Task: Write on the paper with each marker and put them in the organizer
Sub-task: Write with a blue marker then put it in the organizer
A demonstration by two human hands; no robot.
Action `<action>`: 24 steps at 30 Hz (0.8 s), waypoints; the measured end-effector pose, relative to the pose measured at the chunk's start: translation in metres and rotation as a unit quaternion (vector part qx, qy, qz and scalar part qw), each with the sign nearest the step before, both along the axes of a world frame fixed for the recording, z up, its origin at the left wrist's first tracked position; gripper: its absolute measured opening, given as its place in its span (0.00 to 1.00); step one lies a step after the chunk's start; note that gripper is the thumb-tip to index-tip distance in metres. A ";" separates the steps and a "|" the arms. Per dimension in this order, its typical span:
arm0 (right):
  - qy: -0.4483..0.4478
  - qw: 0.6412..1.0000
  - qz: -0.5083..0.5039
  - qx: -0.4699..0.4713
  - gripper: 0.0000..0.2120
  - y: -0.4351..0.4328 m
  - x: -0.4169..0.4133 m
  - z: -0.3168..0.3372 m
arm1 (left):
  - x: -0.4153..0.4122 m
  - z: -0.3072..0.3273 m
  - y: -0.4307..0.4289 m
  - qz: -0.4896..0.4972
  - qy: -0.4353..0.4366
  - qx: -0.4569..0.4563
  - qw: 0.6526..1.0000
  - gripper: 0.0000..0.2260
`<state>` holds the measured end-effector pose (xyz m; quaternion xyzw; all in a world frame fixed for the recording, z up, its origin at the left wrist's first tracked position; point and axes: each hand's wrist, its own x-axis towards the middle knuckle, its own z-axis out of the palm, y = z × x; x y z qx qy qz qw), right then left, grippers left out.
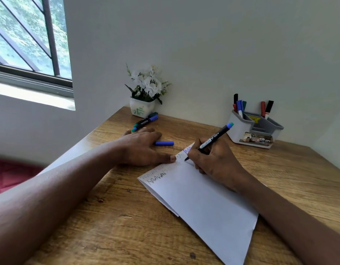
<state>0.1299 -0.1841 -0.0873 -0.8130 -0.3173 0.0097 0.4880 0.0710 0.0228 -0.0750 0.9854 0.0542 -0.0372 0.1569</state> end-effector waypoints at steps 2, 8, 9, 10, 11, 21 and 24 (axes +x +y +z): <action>0.000 1.000 0.002 -0.001 0.11 0.000 -0.001 -0.001 | 0.000 0.000 0.000 0.002 0.002 0.001 1.000 0.42; 0.008 1.000 -0.022 0.013 0.09 0.001 -0.001 -0.003 | -0.002 0.000 -0.001 0.003 0.001 0.000 1.000 0.42; 0.008 1.000 -0.023 0.008 0.09 0.001 -0.001 -0.003 | -0.002 0.000 -0.001 0.003 0.001 0.000 1.000 0.42; 0.001 1.000 -0.028 0.003 0.08 0.002 -0.001 -0.003 | -0.002 0.000 -0.001 0.002 0.000 0.000 1.000 0.41; -0.010 0.999 -0.036 -0.001 0.08 0.002 -0.001 -0.003 | -0.002 0.001 -0.001 0.002 -0.001 0.000 1.000 0.41; -0.023 0.997 -0.071 0.009 0.08 0.001 -0.003 -0.004 | -0.004 0.003 -0.003 -0.003 -0.005 0.000 1.000 0.39; -0.006 0.998 -0.069 0.016 0.09 0.000 -0.002 -0.003 | -0.005 0.004 -0.003 -0.001 -0.004 0.001 1.000 0.38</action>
